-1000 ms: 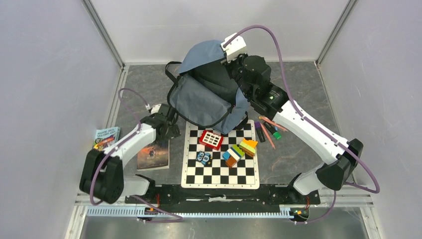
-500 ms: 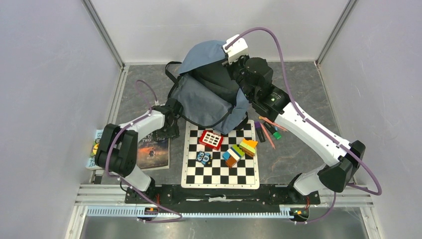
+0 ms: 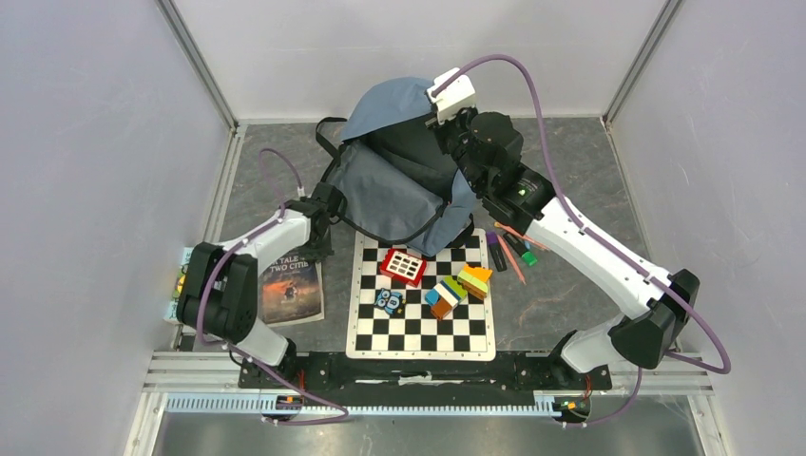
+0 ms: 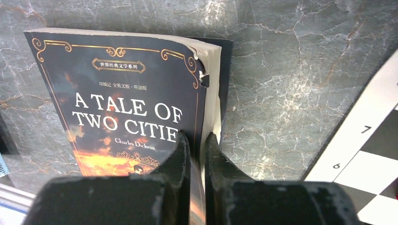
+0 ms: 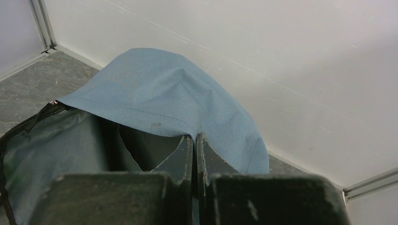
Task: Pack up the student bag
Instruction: Pick up the book from the center of the board.
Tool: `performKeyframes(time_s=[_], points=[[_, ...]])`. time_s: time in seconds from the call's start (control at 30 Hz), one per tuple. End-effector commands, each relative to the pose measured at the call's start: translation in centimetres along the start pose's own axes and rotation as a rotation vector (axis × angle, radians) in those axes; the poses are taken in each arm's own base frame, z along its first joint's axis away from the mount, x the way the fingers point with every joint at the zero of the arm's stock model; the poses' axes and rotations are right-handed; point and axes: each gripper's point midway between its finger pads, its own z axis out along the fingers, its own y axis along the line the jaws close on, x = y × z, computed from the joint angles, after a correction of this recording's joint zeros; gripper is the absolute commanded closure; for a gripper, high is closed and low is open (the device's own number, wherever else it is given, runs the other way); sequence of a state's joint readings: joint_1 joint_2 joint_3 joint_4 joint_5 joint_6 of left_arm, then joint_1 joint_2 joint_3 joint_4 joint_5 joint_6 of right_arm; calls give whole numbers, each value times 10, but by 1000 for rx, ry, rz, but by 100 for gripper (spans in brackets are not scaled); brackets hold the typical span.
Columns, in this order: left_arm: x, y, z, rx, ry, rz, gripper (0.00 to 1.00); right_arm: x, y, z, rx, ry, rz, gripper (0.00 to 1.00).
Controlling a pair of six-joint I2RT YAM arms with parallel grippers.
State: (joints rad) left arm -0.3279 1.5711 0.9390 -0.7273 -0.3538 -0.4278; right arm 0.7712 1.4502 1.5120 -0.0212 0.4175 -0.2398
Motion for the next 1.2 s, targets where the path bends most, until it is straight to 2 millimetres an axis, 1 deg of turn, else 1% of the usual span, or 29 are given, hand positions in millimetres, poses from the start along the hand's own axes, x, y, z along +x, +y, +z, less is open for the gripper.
performKeyframes(time_s=[0.0, 0.13, 0.23, 0.37, 0.43, 0.63, 0.77, 0.8, 0.87, 1.03, 1.13, 1.17], points=[[1, -11, -21, 149, -44, -35, 98, -27, -16, -12, 30, -79, 34, 100], [-16, -12, -65, 271, -189, -91, 98, -22, -13, -13, 16, -72, 32, 100], [-28, -6, -103, 348, -318, -128, 98, -18, -8, -14, -7, -68, 27, 100], [-35, 9, -147, 412, -475, -151, 98, -12, -5, -14, -20, -59, 24, 100], [-36, 12, -164, 446, -526, -151, 98, -11, -4, -14, -25, -56, 23, 100], [-33, 10, -208, 581, -623, -116, 98, -10, -2, -12, -34, -47, 21, 100], [-40, 24, -245, 605, -723, -127, 98, -13, -1, -11, -37, -51, 24, 100], [-41, 28, -252, 603, -735, -134, 98, -8, 1, -11, -42, -31, 17, 100], [-44, 34, -269, 609, -759, -142, 98, -7, 2, -10, -47, -25, 15, 100], [-43, 35, -307, 689, -806, -95, 98, -7, 4, -9, -53, -20, 16, 100], [-44, 43, -332, 707, -854, -89, 98, -7, 4, -9, -54, -19, 15, 100], [-44, 45, -337, 710, -863, -89, 98, -7, 4, -8, -54, -19, 15, 100]])
